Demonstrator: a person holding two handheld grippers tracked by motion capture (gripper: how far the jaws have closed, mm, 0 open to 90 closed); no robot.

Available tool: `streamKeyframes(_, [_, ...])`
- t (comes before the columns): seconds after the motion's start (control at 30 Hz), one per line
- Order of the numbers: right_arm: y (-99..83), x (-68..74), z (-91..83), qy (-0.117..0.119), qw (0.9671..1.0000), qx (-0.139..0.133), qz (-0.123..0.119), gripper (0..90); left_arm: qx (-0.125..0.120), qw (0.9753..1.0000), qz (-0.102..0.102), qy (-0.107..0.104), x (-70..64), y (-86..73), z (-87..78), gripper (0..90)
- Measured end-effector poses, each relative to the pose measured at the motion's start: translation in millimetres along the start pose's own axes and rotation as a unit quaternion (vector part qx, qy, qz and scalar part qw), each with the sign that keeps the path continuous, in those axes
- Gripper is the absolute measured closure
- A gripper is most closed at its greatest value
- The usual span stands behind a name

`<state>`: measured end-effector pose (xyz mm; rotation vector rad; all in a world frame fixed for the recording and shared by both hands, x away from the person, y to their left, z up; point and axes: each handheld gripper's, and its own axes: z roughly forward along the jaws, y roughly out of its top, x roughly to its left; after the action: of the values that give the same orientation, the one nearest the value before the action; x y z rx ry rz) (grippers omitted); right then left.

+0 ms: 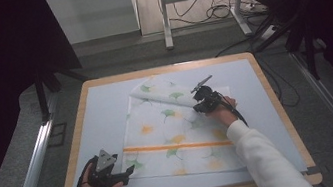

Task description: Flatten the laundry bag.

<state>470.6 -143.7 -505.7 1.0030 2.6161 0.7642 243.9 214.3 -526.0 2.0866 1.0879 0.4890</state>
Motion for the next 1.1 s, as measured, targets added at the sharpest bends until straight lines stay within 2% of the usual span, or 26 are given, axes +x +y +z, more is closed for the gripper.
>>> streamKeyframes(0.13, [-4.8, -15.4, 1.6, -0.018, 0.9997, -0.005, 0.018, 88.8, 0.0, 1.0, -0.003, 0.0, 1.5, -0.7, 0.0, 25.9])
streamKeyframes(0.4, [0.9, -34.7, -0.9, -0.067, 0.9971, -0.031, 0.02, 88.8, -0.002, 1.0, -0.003, 0.0, 0.8, -0.6, -0.6, 25.9])
streamKeyframes(0.5, [3.9, -42.7, 3.8, -0.084, 0.9962, -0.02, 0.015, 88.8, -0.002, 1.0, -0.003, 0.0, 1.7, -1.0, -1.1, 25.9])
streamKeyframes(0.53, [4.4, -46.1, 5.0, -0.085, 0.996, -0.019, 0.023, 88.8, -0.002, 1.0, -0.003, 0.0, 1.8, -1.1, -1.0, 25.9])
streamKeyframes(0.7, [5.2, -55.7, 4.5, -0.066, 0.9964, -0.033, 0.041, 88.8, -0.002, 1.0, -0.003, -0.002, 2.7, -0.8, -0.7, 25.9])
streamKeyframes(0.77, [4.7, -51.3, -0.4, -0.045, 0.9975, -0.041, 0.035, 88.8, -0.001, 1.0, -0.003, -0.001, 2.5, -0.5, 0.2, 25.9])
streamKeyframes(0.87, [2.4, -39.7, -8.7, -0.023, 0.9993, -0.026, 0.012, 88.8, 0.0, 1.0, 0.0, -0.002, 1.2, 0.1, 0.6, 25.9])
streamKeyframes(1.1, [-10.7, -27.3, -26.0, -0.006, 0.9998, -0.019, 0.001, 88.8, -0.004, 1.0, -0.002, -0.001, 0.4, 0.2, -0.1, 25.9])
